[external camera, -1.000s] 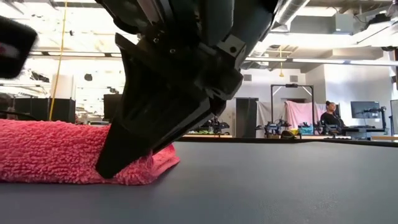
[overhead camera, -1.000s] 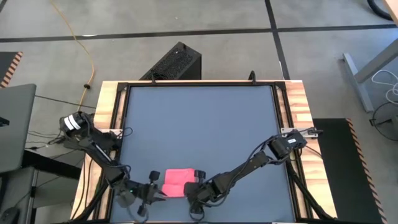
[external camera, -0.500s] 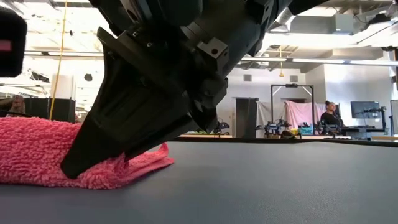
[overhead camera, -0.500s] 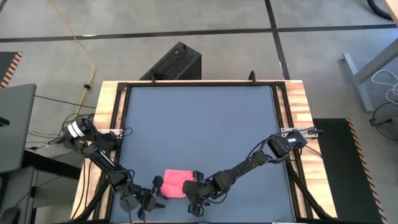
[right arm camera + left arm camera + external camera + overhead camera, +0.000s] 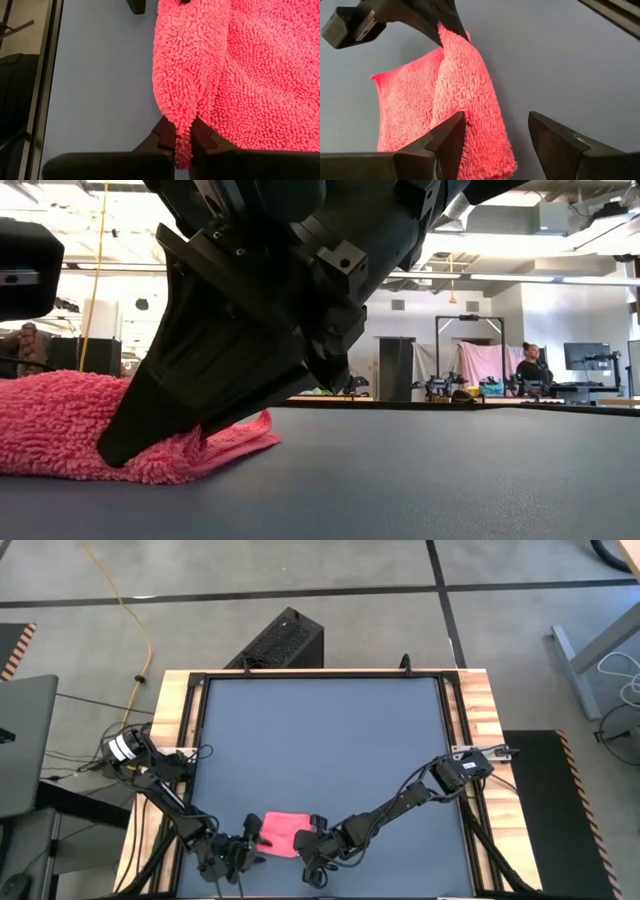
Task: Roll towel into tight, uniform cylinder
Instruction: Roll the red towel
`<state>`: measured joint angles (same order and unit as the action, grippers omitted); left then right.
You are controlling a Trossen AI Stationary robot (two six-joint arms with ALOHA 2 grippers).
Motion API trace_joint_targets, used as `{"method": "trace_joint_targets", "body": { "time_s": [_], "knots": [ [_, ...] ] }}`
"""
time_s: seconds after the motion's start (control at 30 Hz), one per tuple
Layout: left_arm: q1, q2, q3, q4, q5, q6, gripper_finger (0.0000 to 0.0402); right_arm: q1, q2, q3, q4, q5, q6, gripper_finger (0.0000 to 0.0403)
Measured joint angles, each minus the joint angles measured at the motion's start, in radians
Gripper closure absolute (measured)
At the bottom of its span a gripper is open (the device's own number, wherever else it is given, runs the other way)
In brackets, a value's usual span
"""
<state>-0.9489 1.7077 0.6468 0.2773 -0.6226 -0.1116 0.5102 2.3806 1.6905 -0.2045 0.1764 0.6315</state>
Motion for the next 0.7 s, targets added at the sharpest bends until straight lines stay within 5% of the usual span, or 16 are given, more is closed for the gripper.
{"method": "trace_joint_targets", "body": {
  "time_s": [0.13, 0.43, 0.7],
  "knots": [
    [0.000, 0.000, 0.000, -0.033, -0.001, -0.002, 0.0193, 0.000, 0.000, 0.000, 0.000, 0.000, 0.001, 0.0367],
    [-0.036, 0.000, 0.000, -0.090, -0.172, -0.038, 0.0193, 0.005, 0.000, 0.000, 0.000, 0.000, 0.004, 0.0367],
    [-0.024, 0.014, 0.000, -0.144, -0.140, -0.163, 0.0193, 0.005, 0.000, 0.000, 0.002, 0.000, 0.021, 0.0367]
  ]
}}
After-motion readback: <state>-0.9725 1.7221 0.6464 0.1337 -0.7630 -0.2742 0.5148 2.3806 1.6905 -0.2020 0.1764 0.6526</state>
